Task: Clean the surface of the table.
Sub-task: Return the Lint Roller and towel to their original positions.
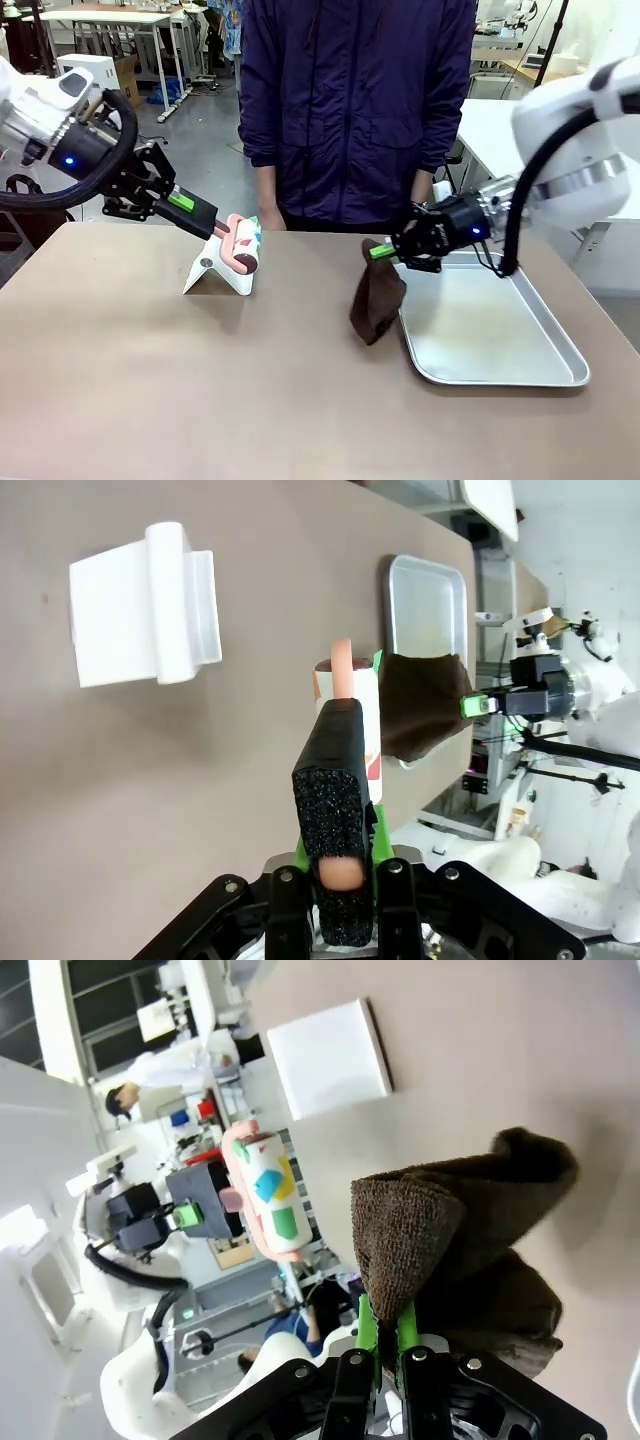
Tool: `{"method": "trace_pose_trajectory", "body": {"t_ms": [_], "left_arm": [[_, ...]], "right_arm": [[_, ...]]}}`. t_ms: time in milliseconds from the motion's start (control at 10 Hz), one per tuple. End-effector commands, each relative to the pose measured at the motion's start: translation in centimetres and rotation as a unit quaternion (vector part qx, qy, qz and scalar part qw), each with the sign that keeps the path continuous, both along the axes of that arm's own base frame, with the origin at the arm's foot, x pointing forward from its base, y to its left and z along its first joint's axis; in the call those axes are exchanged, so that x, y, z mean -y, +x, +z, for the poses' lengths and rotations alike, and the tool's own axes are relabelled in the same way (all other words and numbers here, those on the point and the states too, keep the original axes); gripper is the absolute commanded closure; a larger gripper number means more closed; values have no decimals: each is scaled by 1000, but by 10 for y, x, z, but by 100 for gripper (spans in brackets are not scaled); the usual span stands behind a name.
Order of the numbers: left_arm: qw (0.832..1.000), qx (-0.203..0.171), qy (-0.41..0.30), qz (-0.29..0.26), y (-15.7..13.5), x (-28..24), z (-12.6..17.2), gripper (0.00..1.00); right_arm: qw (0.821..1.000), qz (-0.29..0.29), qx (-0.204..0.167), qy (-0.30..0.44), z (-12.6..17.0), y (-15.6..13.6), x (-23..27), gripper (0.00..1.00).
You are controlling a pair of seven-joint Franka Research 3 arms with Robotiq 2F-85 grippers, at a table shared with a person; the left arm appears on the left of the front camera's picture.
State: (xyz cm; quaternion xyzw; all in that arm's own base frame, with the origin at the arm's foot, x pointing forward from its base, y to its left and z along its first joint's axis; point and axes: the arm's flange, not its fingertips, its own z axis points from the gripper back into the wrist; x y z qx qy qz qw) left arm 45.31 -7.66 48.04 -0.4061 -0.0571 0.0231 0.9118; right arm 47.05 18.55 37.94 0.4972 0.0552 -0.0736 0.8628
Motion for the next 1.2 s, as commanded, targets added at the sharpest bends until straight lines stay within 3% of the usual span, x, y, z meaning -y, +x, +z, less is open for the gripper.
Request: {"method": "trace_pose_trajectory", "body": {"t_ms": [0,200,500,800,1100], "left_arm": [[999,-12,47,9,31,22,3,78],[997,-18,78,18,54,37,-6,78],[993,-25,113,21,73,53,-23,78],[988,-25,151,10,80,54,-37,78],[987,-28,159,23,87,50,-47,78]], "right_arm": [[998,-37,-20,-46,-2,31,-23,92],[996,-56,-27,-69,-12,47,-35,92],[984,-49,-105,-138,-33,63,-39,92],[971,-48,-109,-208,-37,66,-48,92],[973,-25,-105,-204,-41,66,-52,92]]}}
